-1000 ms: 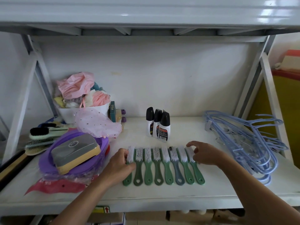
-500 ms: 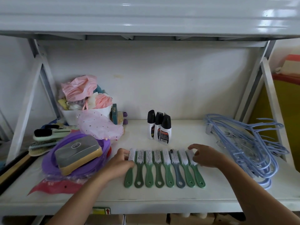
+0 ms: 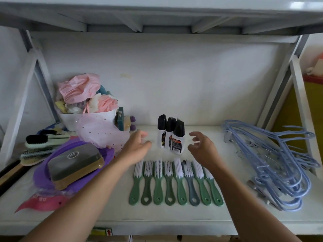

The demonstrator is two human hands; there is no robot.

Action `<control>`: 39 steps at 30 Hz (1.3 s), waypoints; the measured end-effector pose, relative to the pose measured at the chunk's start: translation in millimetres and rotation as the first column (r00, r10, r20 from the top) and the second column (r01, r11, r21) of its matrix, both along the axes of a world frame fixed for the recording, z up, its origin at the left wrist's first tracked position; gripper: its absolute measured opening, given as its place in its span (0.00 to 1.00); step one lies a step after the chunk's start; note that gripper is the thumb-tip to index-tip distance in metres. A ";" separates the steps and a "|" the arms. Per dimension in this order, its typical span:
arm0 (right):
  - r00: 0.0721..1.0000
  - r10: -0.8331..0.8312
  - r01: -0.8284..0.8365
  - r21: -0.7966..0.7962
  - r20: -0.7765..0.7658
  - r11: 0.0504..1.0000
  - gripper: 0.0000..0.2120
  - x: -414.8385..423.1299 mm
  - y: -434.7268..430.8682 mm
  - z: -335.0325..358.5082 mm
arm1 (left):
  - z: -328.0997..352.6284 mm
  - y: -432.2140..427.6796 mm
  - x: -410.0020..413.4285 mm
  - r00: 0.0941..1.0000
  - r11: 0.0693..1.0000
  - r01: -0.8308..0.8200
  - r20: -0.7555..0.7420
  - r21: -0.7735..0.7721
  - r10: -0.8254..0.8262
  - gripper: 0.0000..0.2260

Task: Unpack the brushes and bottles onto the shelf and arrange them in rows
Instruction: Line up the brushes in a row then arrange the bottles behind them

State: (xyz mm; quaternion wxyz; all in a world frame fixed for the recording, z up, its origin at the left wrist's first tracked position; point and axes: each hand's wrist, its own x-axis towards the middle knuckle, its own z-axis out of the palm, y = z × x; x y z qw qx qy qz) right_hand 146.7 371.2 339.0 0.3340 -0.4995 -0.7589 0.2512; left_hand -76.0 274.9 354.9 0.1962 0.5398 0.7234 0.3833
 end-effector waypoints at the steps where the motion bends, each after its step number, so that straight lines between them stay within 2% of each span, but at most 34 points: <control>1: 0.999 0.004 -0.004 -0.006 -0.031 1.000 0.22 -5.9 3.0 0.1 | 2.7 10.5 -3.7 1.000 0.999 -0.011 -0.014 0.053 0.012 0.17; 4: 0.993 -0.004 0.002 -0.022 -0.119 1.000 0.24 -21.8 12.5 0.3 | 6.3 38.7 -17.8 0.997 0.984 -0.025 -0.068 0.178 0.038 0.13; 7: 0.983 -0.015 0.029 0.078 -0.185 0.997 0.26 -34.5 17.1 2.8 | 6.0 63.8 -27.8 0.989 0.968 0.069 -0.145 0.240 -0.035 0.17; 11: 0.991 -0.015 0.054 0.299 -0.132 0.953 0.27 -51.6 18.2 8.3 | 10.2 96.3 -28.3 0.947 0.925 0.257 -0.262 0.279 -0.184 0.20; 14: 0.995 -0.014 0.050 0.378 -0.099 0.924 0.28 -62.1 22.0 10.3 | 11.0 112.7 -27.0 0.946 0.921 0.280 -0.243 0.271 -0.216 0.19; 21: 0.999 0.000 0.016 0.386 -0.042 0.922 0.28 -65.2 27.9 8.9 | 7.9 128.7 -30.0 0.963 0.953 0.245 -0.162 0.179 -0.217 0.14; 25: 0.999 -0.001 0.016 0.367 -0.041 0.930 0.28 -62.8 29.5 9.3 | 7.4 128.8 -29.0 0.973 0.959 0.210 -0.138 0.188 -0.186 0.12; 31: 1.000 0.018 -0.009 0.343 -0.024 0.939 0.28 -60.9 27.0 11.0 | 8.2 125.5 -30.2 0.977 0.969 0.179 -0.150 0.173 -0.153 0.10; 37: 1.000 0.010 -0.010 0.326 0.000 0.945 0.28 -58.2 26.6 12.8 | 9.4 120.1 -30.5 0.961 0.962 0.191 -0.235 0.196 -0.143 0.12; 39: 1.000 0.011 -0.012 0.312 0.004 0.950 0.29 -58.2 26.5 12.6 | 7.8 121.1 -31.3 0.968 0.967 0.180 -0.210 0.183 -0.140 0.11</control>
